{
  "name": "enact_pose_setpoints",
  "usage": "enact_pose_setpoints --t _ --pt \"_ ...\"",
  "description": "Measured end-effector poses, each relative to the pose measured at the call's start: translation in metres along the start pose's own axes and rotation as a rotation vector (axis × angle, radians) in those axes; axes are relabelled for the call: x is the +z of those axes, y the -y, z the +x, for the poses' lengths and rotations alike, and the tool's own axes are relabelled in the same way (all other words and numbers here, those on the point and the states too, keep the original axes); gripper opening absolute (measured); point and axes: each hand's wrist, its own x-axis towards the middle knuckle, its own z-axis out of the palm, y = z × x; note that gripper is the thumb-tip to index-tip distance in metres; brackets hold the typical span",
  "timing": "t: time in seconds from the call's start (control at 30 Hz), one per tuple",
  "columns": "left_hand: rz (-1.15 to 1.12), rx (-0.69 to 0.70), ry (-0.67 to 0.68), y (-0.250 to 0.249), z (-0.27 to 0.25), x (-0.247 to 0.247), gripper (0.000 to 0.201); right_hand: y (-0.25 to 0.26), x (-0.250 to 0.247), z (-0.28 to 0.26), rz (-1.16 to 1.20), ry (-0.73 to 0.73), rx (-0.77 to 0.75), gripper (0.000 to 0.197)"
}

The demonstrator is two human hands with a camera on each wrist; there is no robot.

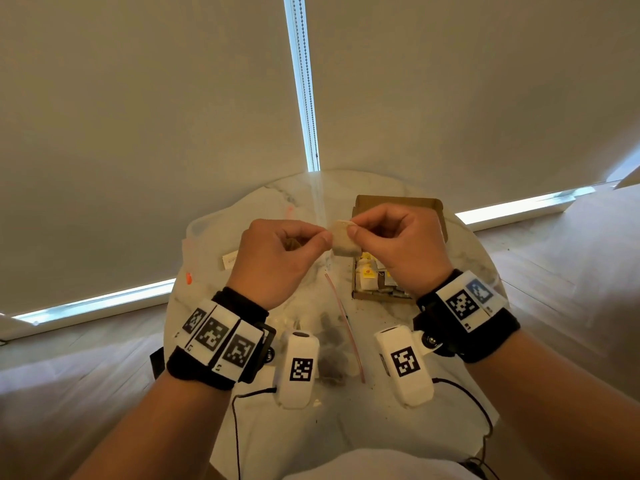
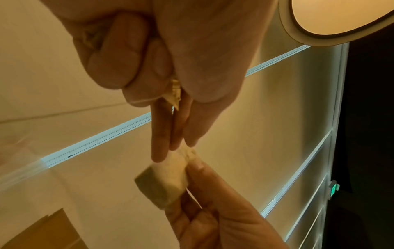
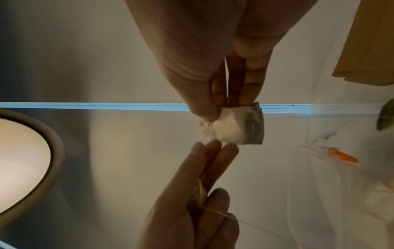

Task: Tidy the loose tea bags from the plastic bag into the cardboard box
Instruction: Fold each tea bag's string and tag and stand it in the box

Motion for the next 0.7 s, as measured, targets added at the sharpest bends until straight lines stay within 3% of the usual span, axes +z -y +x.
enact_pose_setpoints --t 0.3,0.4,0.53,0.7 --pt "-0.133 -0.001 -0.075 -0.008 0.004 0.001 0.014 0.003 0.012 -0.005 -0.21 0.093 -0.228 0.015" --pt "-0.073 0.016 -0.047 -0.005 0.008 -0.002 0.01 0.001 0.011 -0.002 -0.274 0.005 -0.168 0.018" --pt "-0.054 0.026 -0.02 -0.003 0.012 -0.005 0.015 -0.003 0.012 0.004 -0.207 0.097 -0.003 0.007" --pt "-0.128 -0.026 -0.032 -0.001 0.013 -0.004 0.01 -0.01 0.013 0.003 -0.092 0.093 0.016 0.017"
